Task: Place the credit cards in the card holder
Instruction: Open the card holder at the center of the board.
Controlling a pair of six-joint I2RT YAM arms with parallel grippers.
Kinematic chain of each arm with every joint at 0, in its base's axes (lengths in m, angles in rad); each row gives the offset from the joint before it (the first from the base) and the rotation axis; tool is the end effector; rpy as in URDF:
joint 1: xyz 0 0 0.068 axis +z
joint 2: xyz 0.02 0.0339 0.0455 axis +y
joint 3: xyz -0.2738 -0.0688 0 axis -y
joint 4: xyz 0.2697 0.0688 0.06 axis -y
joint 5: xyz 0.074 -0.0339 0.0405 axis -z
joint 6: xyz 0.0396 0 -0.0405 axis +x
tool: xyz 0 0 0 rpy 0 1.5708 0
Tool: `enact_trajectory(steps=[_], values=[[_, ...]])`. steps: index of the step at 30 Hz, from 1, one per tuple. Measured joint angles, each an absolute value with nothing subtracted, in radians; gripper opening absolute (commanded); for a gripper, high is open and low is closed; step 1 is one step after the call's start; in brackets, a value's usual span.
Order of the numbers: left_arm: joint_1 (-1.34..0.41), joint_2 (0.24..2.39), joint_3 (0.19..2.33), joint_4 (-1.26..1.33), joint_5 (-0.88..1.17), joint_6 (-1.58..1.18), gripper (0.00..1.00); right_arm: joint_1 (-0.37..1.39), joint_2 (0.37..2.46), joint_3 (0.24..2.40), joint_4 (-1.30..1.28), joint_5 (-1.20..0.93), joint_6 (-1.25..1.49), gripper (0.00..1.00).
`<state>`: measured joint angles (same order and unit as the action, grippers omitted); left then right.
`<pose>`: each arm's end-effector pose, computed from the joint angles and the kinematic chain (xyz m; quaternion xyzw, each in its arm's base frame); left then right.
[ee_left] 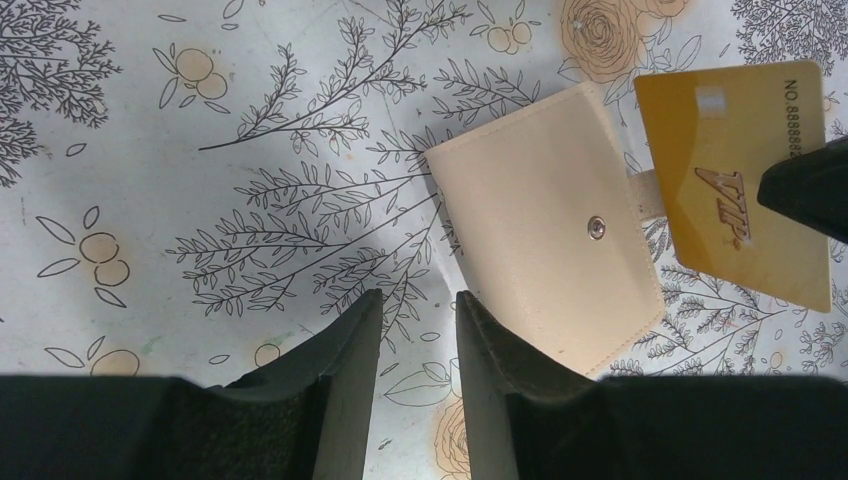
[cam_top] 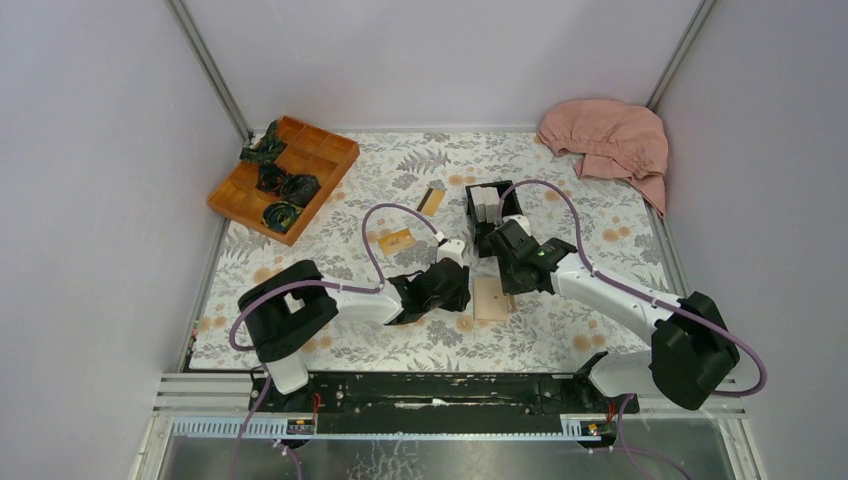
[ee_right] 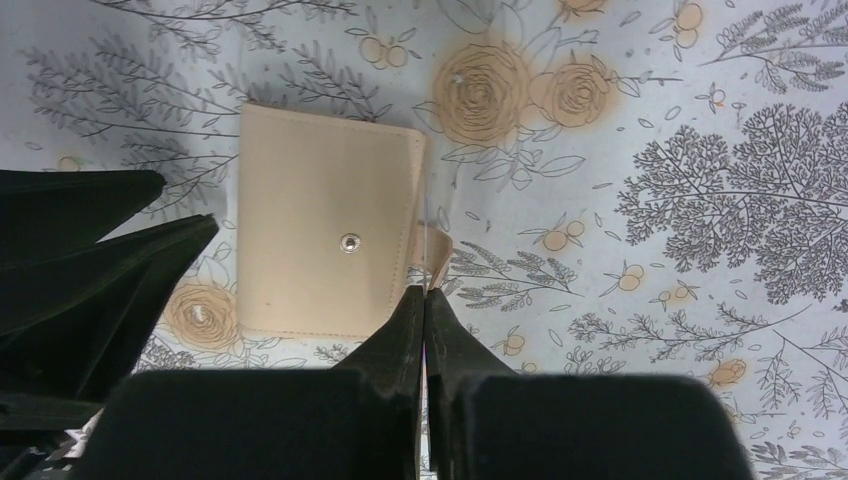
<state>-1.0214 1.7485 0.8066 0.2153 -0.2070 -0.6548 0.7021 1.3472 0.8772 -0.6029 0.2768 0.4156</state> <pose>0.1948 -0.3026 0.1253 0.1238 0.8999 -0.2399 0.3426 0.2211 0.1729 0.2134 -0.1034 0.9549 0.0160 0.2778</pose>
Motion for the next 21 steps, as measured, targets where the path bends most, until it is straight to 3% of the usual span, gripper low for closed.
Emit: enact_trajectory(steps=[21], values=[[-1.027, 1.751, 0.807, 0.215, -0.210, -0.655, 0.39, 0.479, 1.224, 0.722, -0.427, 0.000, 0.435, 0.00]])
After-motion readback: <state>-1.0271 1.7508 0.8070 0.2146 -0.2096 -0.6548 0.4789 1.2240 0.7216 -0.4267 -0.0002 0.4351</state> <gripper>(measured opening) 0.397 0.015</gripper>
